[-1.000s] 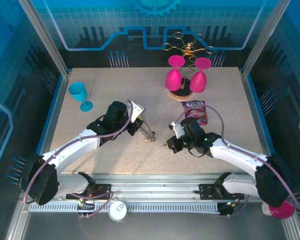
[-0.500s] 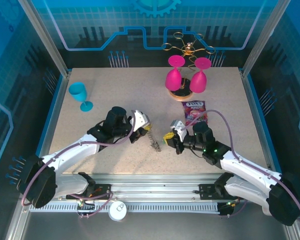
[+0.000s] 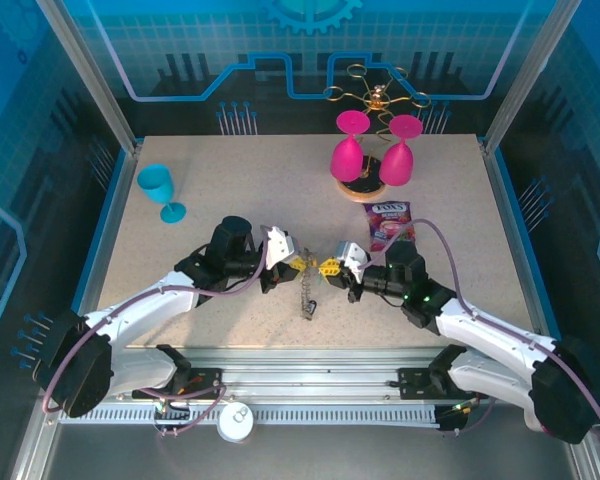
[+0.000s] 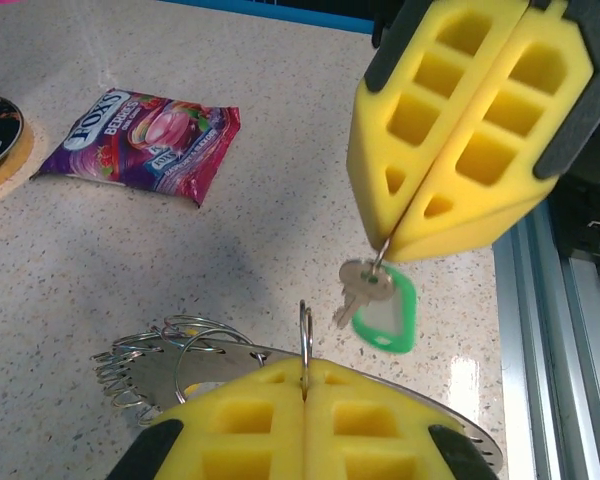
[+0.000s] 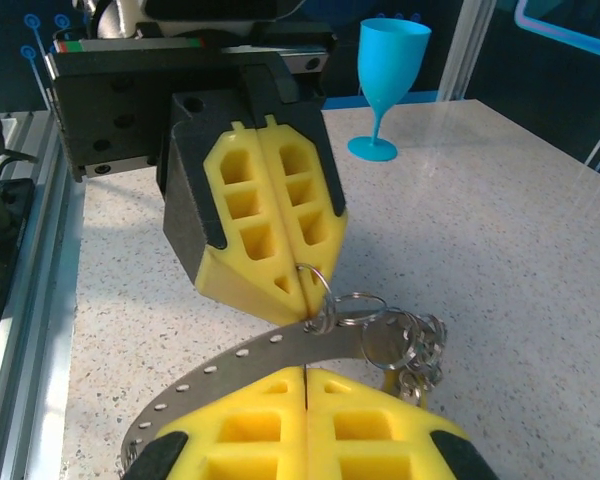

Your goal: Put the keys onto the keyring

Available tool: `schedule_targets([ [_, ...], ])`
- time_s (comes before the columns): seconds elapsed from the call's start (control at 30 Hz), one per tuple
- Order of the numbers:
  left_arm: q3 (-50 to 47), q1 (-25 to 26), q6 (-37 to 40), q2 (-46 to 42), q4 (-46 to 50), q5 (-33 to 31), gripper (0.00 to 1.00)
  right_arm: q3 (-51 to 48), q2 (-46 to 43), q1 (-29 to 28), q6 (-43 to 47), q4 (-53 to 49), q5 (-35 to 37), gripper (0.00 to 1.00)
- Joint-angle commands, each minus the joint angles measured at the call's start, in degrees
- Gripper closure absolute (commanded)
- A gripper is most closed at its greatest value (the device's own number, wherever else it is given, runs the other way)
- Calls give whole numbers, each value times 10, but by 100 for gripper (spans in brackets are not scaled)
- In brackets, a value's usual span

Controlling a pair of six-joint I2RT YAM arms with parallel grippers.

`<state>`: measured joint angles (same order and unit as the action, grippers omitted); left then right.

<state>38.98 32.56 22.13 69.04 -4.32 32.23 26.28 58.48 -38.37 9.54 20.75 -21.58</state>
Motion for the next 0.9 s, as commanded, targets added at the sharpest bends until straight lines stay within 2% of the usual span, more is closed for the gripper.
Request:
schedule_targets([
  [0.0, 0, 5, -21, 4, -31, 30, 100, 19, 10, -9, 15, 45, -12, 100],
  [0.87, 18, 5, -34, 21, -9, 47, 100, 34, 48, -19, 5, 62, 20, 100],
])
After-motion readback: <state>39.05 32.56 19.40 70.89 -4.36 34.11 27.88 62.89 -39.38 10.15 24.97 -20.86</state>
